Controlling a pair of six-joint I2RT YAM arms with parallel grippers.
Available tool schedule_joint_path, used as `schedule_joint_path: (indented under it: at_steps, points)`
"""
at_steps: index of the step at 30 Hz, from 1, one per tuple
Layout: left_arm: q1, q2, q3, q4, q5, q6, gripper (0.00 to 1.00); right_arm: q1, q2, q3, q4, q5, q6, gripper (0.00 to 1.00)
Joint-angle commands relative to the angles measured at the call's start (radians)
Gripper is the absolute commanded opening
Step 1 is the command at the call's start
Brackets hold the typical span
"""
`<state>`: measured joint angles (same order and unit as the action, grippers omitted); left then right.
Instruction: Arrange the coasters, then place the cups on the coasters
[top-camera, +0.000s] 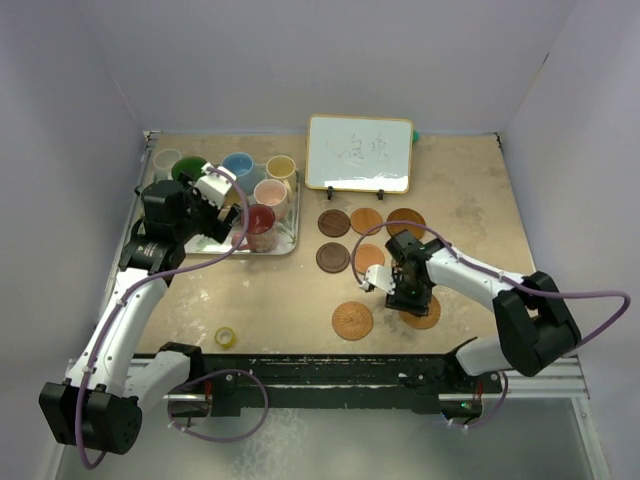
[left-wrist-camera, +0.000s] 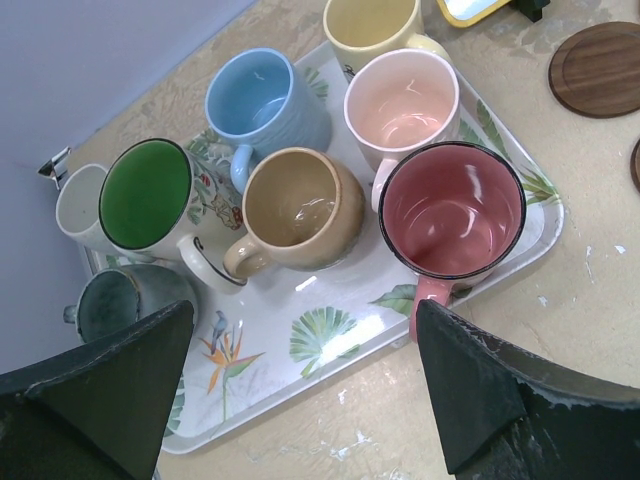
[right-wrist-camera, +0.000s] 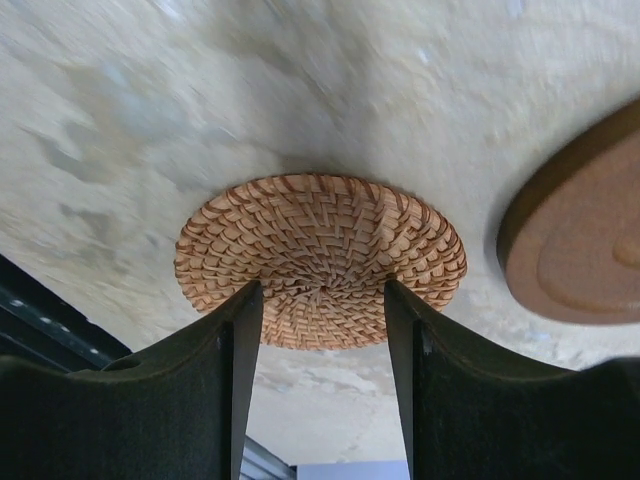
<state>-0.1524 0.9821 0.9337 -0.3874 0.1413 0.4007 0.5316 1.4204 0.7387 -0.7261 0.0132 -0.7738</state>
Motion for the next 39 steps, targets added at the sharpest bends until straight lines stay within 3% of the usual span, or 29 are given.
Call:
schedule_joint_path:
  at_steps: [1, 12, 21, 39]
  points:
    - [0.007, -0.01, 0.015, 0.028, -0.007, -0.011, 0.89, -0.142, 0.02, -0.062, -0.053, 0.085, -0.124, 0.55]
    - [0.007, -0.019, 0.003, 0.032, -0.023, -0.003, 0.89, -0.443, -0.013, -0.05, 0.005, 0.074, -0.295, 0.55]
    - [0.007, -0.027, -0.002, 0.035, -0.02, -0.002, 0.89, -0.627, 0.162, 0.077, 0.118, 0.07, -0.292, 0.54]
    - [0.007, -0.044, -0.017, 0.042, -0.009, 0.001, 0.89, -0.656, 0.496, 0.569, 0.087, 0.007, 0.016, 0.54]
